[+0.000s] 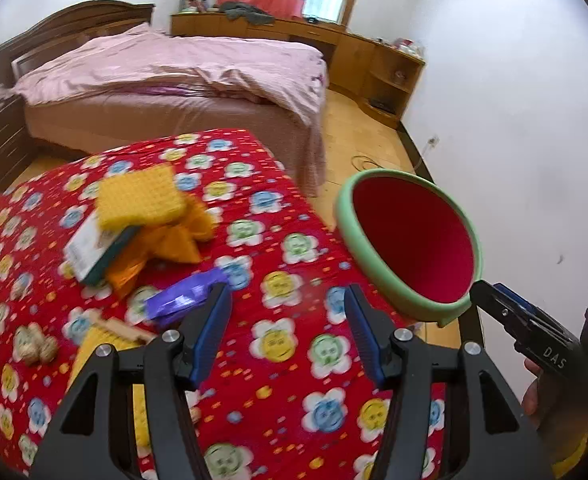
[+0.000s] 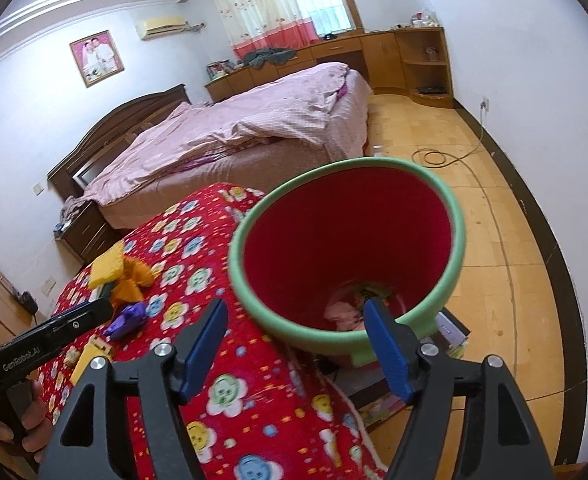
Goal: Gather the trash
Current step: 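Withdraw both open tools from the bucket toward the bedspread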
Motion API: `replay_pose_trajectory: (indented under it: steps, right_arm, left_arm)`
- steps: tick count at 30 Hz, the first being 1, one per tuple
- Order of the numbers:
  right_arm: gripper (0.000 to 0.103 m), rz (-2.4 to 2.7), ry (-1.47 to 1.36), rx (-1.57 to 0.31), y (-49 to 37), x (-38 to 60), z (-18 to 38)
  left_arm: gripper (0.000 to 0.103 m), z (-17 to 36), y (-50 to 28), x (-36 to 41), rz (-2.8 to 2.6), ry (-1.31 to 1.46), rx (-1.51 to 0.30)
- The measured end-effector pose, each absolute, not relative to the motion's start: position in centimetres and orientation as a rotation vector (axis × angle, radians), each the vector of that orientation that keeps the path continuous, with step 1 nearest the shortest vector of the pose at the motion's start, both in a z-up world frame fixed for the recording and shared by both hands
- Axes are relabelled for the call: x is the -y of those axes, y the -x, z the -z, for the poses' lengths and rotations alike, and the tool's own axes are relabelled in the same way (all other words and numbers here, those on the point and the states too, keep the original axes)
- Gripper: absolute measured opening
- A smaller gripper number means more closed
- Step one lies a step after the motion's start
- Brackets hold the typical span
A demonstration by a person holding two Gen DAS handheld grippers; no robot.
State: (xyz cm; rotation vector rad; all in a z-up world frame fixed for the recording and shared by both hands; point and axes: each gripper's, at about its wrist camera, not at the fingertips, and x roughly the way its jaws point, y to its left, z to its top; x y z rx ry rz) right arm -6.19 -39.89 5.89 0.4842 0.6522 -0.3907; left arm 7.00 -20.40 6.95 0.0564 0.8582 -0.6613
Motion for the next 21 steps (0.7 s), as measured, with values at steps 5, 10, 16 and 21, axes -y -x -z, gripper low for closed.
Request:
replay_pose_trajectory:
  steps: [5, 10, 16, 21]
  right_arm:
    - [0.074, 0.348, -0.463, -0.668, 5.4, 37.3, -6.0]
    - [0.075, 0.316, -0.451, -0.678, 4.7, 35.3, -6.1]
    - [0.075, 0.287, -0.436, -0.692, 4.0, 33.5, -6.0]
    - [0.075, 0.269, -0.431, -0.706, 3.4, 32.0, -5.7]
  left_arm:
    - [0.059, -6.9, -7.2, 17.1, 0.602, -0.035, -0.857]
    - [0.059, -6.4, -7.5, 14.4, 0.547, -0.028, -0.866]
    - [0.059, -5.4, -7.9, 11.6, 0.489, -0.019, -0.889]
    - [0.059, -4.5, -8.2, 10.1, 0.458, -0.02, -0.91]
